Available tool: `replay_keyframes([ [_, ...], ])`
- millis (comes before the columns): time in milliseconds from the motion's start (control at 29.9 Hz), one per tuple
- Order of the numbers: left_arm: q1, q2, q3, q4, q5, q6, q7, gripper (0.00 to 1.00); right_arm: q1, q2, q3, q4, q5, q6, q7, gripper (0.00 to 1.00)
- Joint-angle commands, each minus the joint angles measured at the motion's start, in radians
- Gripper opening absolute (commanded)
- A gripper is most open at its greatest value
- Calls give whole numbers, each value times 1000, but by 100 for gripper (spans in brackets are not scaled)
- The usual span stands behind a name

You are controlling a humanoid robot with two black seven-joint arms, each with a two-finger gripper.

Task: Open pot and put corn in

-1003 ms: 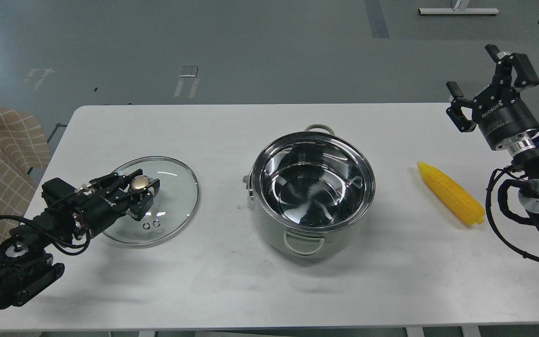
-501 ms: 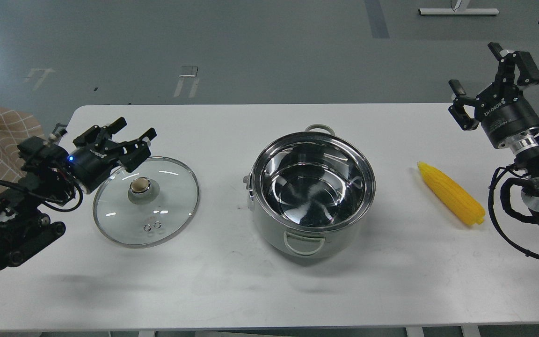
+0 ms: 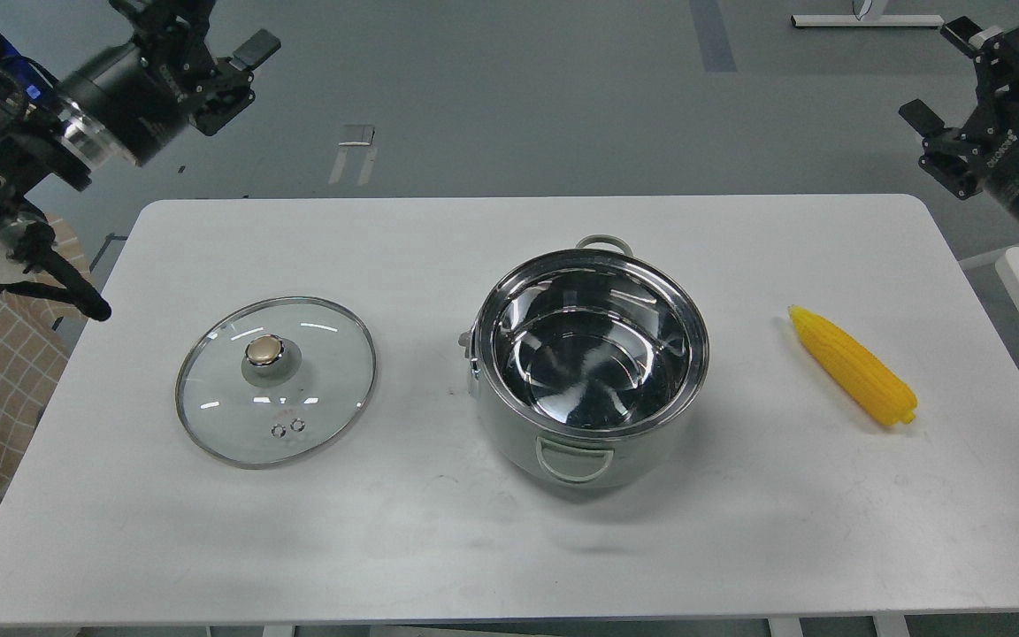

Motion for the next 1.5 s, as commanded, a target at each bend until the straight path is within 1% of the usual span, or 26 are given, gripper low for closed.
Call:
replay_keyframes([
  [0, 2, -54, -27, 6, -91, -20, 0, 95, 46, -92, -90, 57, -148, 0, 0, 100],
  [67, 6, -81, -29, 7, -95, -18, 0, 95, 61, -159, -132, 97, -320, 0, 0, 100],
  [100, 6, -87, -29, 7, -95, -18, 0, 95, 63, -171, -140, 103, -375, 0, 0, 100],
  [134, 8, -95, -30, 7, -95, -18, 0, 95, 63, -188, -149, 110, -483, 0, 0, 100],
  [201, 8, -103, -32, 7, -95, -18, 0, 95, 61, -195, -157, 110, -602, 0, 0, 100],
  [267, 8, -106, -35, 7, -96, -18, 0, 95, 58, -195, -189, 110, -820, 0, 0, 100],
  [301, 8, -111, -38, 7, -96, -18, 0, 95, 56, -195, -202, 110, -867, -6, 0, 100],
  [368, 10, -117, -52, 7, -96, -18, 0, 95, 58, -187, -274, 101, -988, -64, 0, 100],
  [401, 10, -117, -52, 7, -96, -18, 0, 95, 58, -187, -275, 100, -989, -64, 0, 100],
  [468, 10, -120, -56, 7, -96, -17, 0, 95, 59, -156, -334, 91, -1021, -92, 0, 100],
  [535, 13, -120, -56, 6, -96, -17, 0, 95, 59, -83, -376, 46, -1027, -98, 0, 100],
  [702, 13, -120, -60, 4, -96, -17, 0, 95, 55, 20, -417, -56, -1033, -102, 0, 100],
  [802, 13, -121, -60, 0, -96, -4, 0, 95, 58, 93, -468, -93, -1033, -128, 0, 100],
  [869, 13, -121, -60, -2, -96, -3, 0, 95, 56, 120, -480, -122, -1032, -144, 0, 100],
  [969, 13, -123, -60, -4, -96, -1, 0, 95, 56, 154, -551, -169, -1033, -175, 0, 100],
  [1070, 13, -123, -60, -4, -96, 2, 0, 95, 61, 166, -591, -177, -1033, -188, 0, 95],
  [1103, 13, -123, -61, -5, -96, 2, 0, 95, 59, 166, -603, -182, -1033, -188, 0, 90],
  [1136, 13, -121, -61, -5, -96, 2, 0, 95, 59, 166, -611, -185, -1033, -188, 0, 87],
  [1170, 13, -123, -61, -5, -96, 2, 0, 95, 59, 166, -629, -186, -1032, -188, 0, 78],
  [1203, 13, -123, -64, -5, -95, 2, 0, 95, 59, 166, -644, -191, -1033, -190, 0, 60],
  [1270, 14, -123, -64, -5, -95, 2, 0, 95, 58, 166, -655, -191, -1033, -193, 0, 42],
  [1304, 14, -124, -64, -5, -95, 2, 0, 95, 58, 166, -663, -191, -1033, -193, 0, 26],
  [1370, 14, -124, -64, -5, -95, 2, 0, 95, 56, 164, -664, -191, -1033, -195, 0, 13],
  [1471, 14, -124, -64, -7, -95, 2, 0, 95, 56, 161, -663, -188, -1032, -205, 0, 2],
])
